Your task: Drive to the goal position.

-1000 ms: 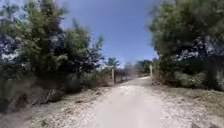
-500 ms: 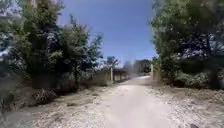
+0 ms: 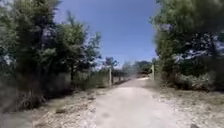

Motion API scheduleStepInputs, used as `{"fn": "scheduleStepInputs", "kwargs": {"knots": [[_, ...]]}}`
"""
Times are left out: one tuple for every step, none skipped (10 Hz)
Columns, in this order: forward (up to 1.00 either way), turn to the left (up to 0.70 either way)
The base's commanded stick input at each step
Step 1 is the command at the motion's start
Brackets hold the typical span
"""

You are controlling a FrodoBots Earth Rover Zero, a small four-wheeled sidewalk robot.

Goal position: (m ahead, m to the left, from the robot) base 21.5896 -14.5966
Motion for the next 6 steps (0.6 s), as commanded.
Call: {"fn": "scheduleStepInputs", "kwargs": {"knots": [[0.7, 0.0], [0.7, 0.0], [0.7, 0.0], [0.7, 0.0], [0.7, 0.0], [0.7, 0.0]]}}
